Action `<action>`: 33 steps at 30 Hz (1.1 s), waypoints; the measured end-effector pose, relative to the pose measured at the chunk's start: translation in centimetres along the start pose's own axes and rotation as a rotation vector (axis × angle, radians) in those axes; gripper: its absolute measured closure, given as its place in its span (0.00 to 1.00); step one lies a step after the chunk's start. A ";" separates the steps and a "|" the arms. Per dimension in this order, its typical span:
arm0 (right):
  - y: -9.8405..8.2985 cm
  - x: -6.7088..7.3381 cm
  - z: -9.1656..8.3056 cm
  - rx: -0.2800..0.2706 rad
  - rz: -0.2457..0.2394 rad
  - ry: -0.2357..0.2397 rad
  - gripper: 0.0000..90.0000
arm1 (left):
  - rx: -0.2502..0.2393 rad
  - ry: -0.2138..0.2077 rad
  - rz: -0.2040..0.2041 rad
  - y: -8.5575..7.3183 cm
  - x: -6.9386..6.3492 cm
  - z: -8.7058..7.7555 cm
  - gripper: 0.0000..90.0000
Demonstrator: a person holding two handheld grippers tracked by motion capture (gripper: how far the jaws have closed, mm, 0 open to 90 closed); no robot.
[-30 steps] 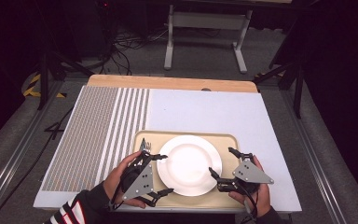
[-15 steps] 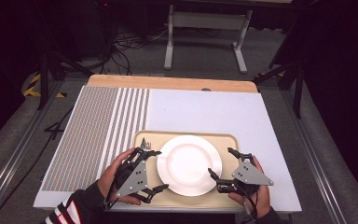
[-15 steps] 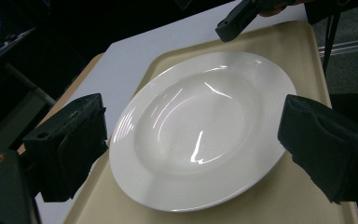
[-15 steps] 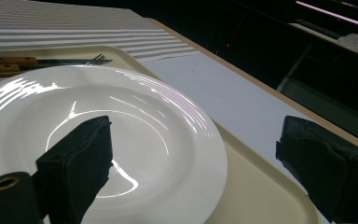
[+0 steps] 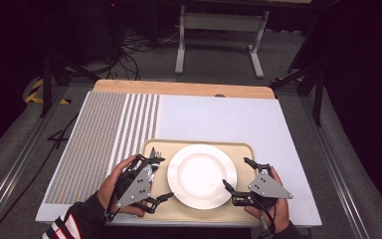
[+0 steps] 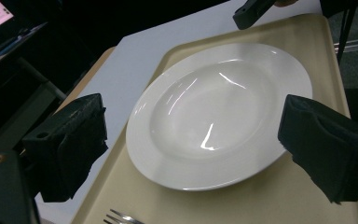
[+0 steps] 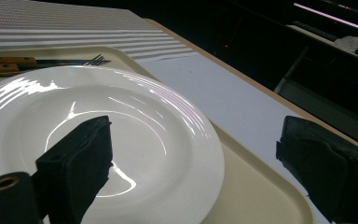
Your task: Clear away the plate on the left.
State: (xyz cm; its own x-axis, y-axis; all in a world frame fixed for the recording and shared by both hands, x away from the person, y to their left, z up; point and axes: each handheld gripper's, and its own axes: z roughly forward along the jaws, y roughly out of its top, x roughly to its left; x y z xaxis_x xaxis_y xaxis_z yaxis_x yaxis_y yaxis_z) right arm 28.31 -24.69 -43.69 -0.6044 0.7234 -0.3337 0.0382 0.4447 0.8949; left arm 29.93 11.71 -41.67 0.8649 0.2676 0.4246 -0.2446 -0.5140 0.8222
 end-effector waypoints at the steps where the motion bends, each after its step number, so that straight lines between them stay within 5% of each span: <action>1: 0.0 0.0 0.0 -0.001 0.000 -0.001 0.12 | -0.001 0.000 0.000 -0.1 0.1 -0.2 0.10; 10: 0.1 0.0 0.0 -0.002 -0.002 -0.002 0.12 | 0.011 0.007 -0.025 -1.2 0.7 -1.1 0.09; 33: -0.2 -0.3 -0.9 -0.013 0.027 -0.033 0.10 | 0.034 0.143 -0.100 -4.4 1.9 -5.2 0.09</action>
State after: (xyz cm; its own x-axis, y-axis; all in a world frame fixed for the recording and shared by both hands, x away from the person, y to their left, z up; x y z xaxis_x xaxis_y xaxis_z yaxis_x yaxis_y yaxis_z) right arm 27.75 -25.51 -43.46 -0.5766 0.7523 -0.3187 0.0435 0.4179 0.9075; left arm 30.44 18.71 -42.53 0.8125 0.4304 0.3933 -0.1440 -0.5055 0.8507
